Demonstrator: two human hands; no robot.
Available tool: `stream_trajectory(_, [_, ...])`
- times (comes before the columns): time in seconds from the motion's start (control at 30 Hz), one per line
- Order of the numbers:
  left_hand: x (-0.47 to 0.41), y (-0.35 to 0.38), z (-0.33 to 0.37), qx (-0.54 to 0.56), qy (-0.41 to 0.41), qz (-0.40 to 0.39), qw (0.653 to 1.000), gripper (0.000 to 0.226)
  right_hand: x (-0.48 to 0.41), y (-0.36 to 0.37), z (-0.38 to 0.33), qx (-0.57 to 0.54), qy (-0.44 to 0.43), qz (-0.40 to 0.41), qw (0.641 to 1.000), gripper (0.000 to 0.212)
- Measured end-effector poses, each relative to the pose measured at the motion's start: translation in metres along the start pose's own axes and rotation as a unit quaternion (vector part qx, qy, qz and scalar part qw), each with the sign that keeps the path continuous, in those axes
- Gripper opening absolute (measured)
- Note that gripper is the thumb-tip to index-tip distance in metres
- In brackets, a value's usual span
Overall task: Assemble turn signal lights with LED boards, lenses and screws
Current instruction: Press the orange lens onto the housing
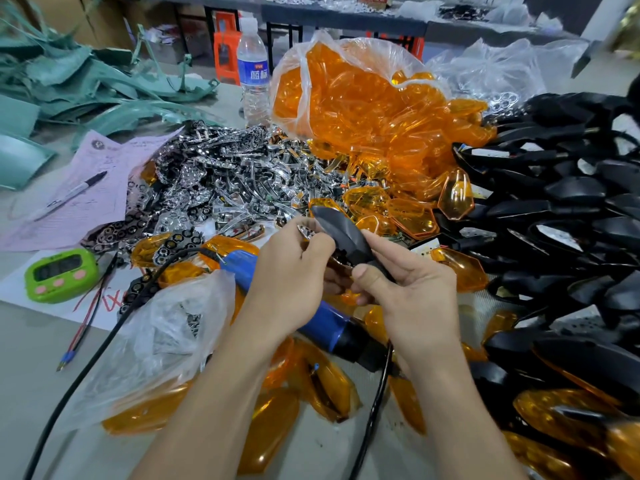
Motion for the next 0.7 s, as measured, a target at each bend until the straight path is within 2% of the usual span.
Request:
stream_trajectory(0.17, [-0.003,-0.011,0.007,-0.125,0.048,0.010,0.991,0.019,0.004,0.006,0.002,0.059,0.025,-0.048,0.997,0.054])
stream_trajectory(0.4, [-0.003,-0.011,0.006,-0.033,0.035,0.036,0.998,0.022,0.008,0.014,0.002,0.027,-0.017,-0.009,0.999,0.055])
stream_trajectory(0.57, [-0.001,-0.007,0.004,-0.006,0.016,0.097,0.995,0.023,0.012,0.015,-0.003,0.182,-0.077,0.070,0.978,0.046])
stream_trajectory(0.63, [-0.001,-0.006,0.001,-0.001,0.014,0.107,0.994,0.021,0.011,0.016,-0.001,0.144,-0.076,0.084,0.983,0.046])
stream_trajectory(0.7, [-0.001,-0.001,0.000,0.014,0.004,0.094,0.995,0.025,0.008,0.015,0.003,0.055,-0.048,0.081,0.994,0.050])
Point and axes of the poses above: each hand's wrist, its own x-axis away from the middle knuckle, its own y-axis out of the palm, z = x × y, the point moved 4 cm from there along -x, towards the middle knuckle, and after that the axes turned 8 degrees about -z, right-handed, at the moved point
